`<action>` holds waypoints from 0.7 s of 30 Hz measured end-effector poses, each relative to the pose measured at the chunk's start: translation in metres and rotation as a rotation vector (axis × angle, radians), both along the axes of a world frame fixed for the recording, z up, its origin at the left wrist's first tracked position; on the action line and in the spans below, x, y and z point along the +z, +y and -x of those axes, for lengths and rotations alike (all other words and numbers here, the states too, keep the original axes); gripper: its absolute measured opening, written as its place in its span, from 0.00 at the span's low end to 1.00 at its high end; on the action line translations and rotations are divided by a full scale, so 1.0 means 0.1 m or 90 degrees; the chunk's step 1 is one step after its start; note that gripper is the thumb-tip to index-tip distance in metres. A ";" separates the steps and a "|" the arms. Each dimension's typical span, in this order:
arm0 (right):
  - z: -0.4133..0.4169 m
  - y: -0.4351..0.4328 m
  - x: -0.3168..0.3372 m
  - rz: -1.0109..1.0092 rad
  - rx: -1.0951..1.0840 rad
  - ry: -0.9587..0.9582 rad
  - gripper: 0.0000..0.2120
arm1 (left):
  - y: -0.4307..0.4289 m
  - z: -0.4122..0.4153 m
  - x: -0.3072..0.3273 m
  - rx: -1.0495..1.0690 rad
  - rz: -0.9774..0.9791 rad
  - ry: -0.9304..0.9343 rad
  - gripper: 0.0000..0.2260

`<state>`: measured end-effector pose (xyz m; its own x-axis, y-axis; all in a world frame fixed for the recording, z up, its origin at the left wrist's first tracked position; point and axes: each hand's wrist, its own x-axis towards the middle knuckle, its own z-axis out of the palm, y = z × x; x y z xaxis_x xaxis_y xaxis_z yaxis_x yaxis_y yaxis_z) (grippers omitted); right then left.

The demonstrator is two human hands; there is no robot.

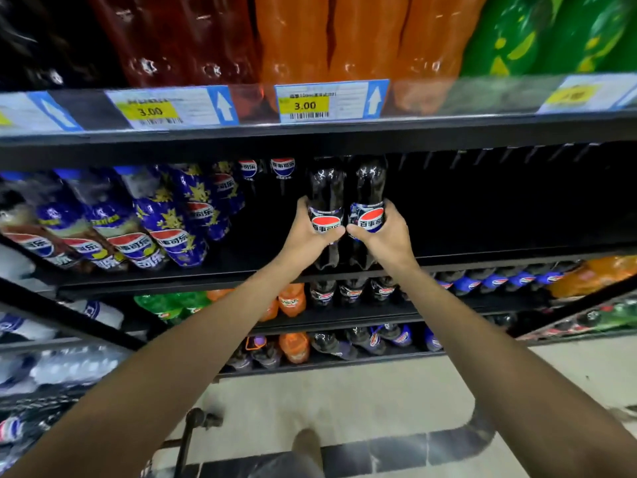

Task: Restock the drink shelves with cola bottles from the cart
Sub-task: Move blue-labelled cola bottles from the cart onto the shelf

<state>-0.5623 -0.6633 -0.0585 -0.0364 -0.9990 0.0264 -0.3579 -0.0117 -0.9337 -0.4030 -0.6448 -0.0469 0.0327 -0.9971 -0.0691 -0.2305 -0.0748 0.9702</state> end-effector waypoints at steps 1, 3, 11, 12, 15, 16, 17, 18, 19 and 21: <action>-0.01 -0.02 -0.03 0.002 -0.008 -0.003 0.25 | -0.04 0.00 -0.04 -0.009 0.007 -0.007 0.31; -0.02 -0.07 -0.07 0.012 -0.023 -0.014 0.26 | -0.10 0.00 -0.09 -0.021 0.014 -0.014 0.30; 0.01 -0.24 -0.16 0.033 -0.036 -0.023 0.33 | -0.35 -0.06 -0.16 -0.045 0.034 -0.047 0.33; 0.02 -0.25 -0.16 0.035 -0.037 -0.021 0.34 | -0.38 -0.07 -0.17 -0.043 0.037 -0.051 0.33; 0.04 -0.31 -0.18 0.049 -0.045 -0.013 0.33 | -0.43 -0.10 -0.21 -0.033 0.038 -0.050 0.32; 0.04 -0.32 -0.18 0.052 -0.046 -0.014 0.33 | -0.44 -0.10 -0.23 -0.026 0.035 -0.048 0.32; 0.04 -0.33 -0.19 0.053 -0.046 -0.015 0.34 | -0.45 -0.10 -0.24 -0.018 0.033 -0.042 0.31; 0.04 -0.34 -0.19 0.053 -0.044 -0.014 0.34 | -0.45 -0.09 -0.24 -0.011 0.028 -0.031 0.30; 0.05 -0.34 -0.20 0.050 -0.039 -0.012 0.35 | -0.44 -0.08 -0.25 -0.005 0.023 -0.019 0.31; 0.07 -0.33 -0.26 0.037 -0.023 -0.009 0.36 | -0.40 -0.07 -0.30 0.006 0.018 -0.010 0.35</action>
